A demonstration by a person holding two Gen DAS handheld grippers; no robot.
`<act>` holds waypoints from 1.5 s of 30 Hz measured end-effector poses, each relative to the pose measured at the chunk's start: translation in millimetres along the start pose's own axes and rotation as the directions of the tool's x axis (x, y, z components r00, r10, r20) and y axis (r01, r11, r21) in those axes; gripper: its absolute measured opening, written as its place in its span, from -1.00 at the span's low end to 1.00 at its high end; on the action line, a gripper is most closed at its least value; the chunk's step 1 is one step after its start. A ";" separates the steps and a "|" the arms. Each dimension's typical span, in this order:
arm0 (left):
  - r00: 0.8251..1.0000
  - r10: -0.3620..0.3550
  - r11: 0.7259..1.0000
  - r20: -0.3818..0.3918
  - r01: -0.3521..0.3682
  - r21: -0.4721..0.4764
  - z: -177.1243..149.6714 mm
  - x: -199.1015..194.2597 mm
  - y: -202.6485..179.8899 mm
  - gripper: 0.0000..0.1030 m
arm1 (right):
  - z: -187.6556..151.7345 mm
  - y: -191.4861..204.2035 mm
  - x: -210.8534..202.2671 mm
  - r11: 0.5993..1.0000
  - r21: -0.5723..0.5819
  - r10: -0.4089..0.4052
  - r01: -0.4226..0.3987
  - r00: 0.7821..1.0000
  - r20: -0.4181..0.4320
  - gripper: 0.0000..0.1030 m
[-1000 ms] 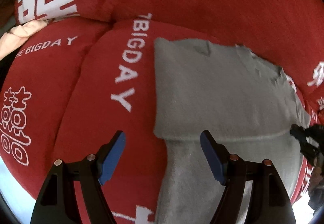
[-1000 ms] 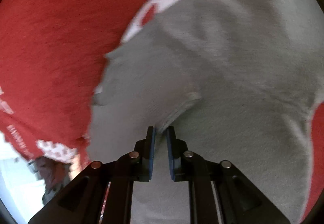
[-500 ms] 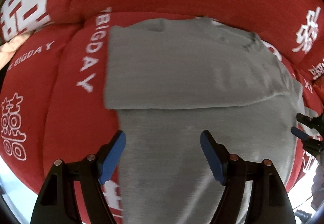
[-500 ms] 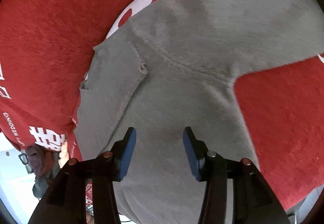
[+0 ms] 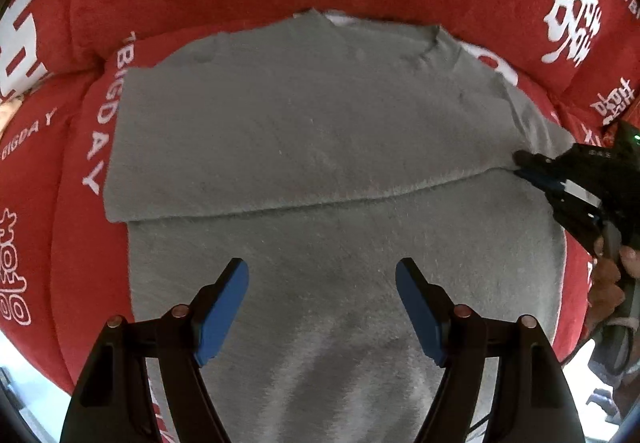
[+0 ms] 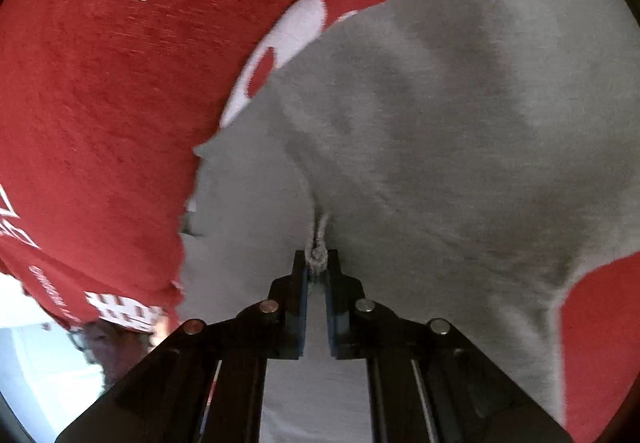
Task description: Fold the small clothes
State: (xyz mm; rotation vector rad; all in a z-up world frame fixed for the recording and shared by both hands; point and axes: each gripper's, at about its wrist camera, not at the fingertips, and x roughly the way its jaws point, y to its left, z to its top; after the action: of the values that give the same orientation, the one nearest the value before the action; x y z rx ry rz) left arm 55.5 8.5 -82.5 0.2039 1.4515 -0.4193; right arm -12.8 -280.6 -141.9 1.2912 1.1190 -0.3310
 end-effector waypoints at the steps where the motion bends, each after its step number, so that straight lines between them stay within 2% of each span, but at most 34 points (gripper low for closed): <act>1: 1.000 0.006 1.000 -0.012 -0.006 -0.004 -0.4 3.8 -0.3 0.48 | -0.3 -3.1 -1.5 1.000 0.001 0.013 -0.013 1.000 -0.006 -0.84; 5: 0.999 0.017 1.000 -0.030 -0.017 -0.012 -0.5 11.3 -7.9 0.48 | 1.9 -2.3 -13.2 1.000 -0.029 -0.006 0.005 1.000 -0.011 -0.81; 7: 0.999 0.016 1.000 -0.032 -0.016 -0.007 -0.7 11.4 -13.7 0.48 | 0.8 -2.3 -23.3 0.998 -0.059 -0.001 0.001 1.000 -0.011 -0.70; 8: 0.999 0.016 1.000 -0.035 -0.016 -0.003 -0.3 11.3 -16.6 0.48 | -0.3 -4.8 -28.1 0.998 -0.068 0.003 -0.004 1.000 -0.015 -0.47; 9: 0.999 0.015 1.000 -0.037 -0.015 0.005 0.2 10.9 -21.2 0.48 | -3.3 -9.8 -37.4 0.997 -0.077 0.002 -0.004 1.000 -0.021 -0.13; 11: 0.999 0.012 1.000 -0.039 -0.011 0.017 1.3 10.0 -27.5 0.48 | -8.4 -17.8 -48.3 0.997 -0.083 0.000 -0.001 1.000 -0.020 0.15; 22: 0.999 -0.011 0.996 -0.051 0.015 0.084 11.9 13.8 -78.5 0.48 | -24.9 -86.6 -102.3 0.999 0.044 0.014 -0.015 1.000 0.024 0.15; 28: 0.996 -0.045 0.986 -0.071 0.056 0.158 12.9 21.4 -128.1 0.48 | -8.6 -135.4 -142.0 0.989 0.147 0.006 -0.026 0.991 0.132 0.15; 32: 0.995 -0.064 0.981 -0.073 0.077 0.179 14.3 25.1 -158.4 0.48 | 4.7 -168.0 -172.5 0.979 0.202 -0.048 0.003 0.975 0.218 0.15; 36: 0.993 -0.088 0.976 -0.079 0.102 0.195 20.2 30.5 -186.3 0.48 | 9.8 -208.3 -199.5 0.940 0.337 -0.075 -0.041 0.943 0.323 0.15; 39: 0.993 -0.095 0.971 -0.075 0.109 0.211 23.9 32.2 -203.5 0.48 | 14.8 -230.9 -209.5 0.913 0.393 -0.050 -0.105 0.930 0.365 0.15; 43: 0.994 -0.103 0.967 -0.048 0.111 0.228 27.7 30.8 -218.9 0.48 | 31.6 -239.0 -209.8 0.912 0.380 -0.010 -0.153 0.919 0.393 0.15; 45: 0.994 -0.109 0.965 -0.028 0.112 0.235 29.4 30.0 -226.7 0.48 | 42.0 -241.0 -210.1 0.907 0.372 0.023 -0.197 0.906 0.423 0.15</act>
State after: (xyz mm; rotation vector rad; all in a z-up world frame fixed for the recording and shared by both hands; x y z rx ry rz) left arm -5.5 -213.9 -82.2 0.3186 1.4299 -0.6844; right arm -272.4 -470.8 -121.2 1.5542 0.6268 -0.7440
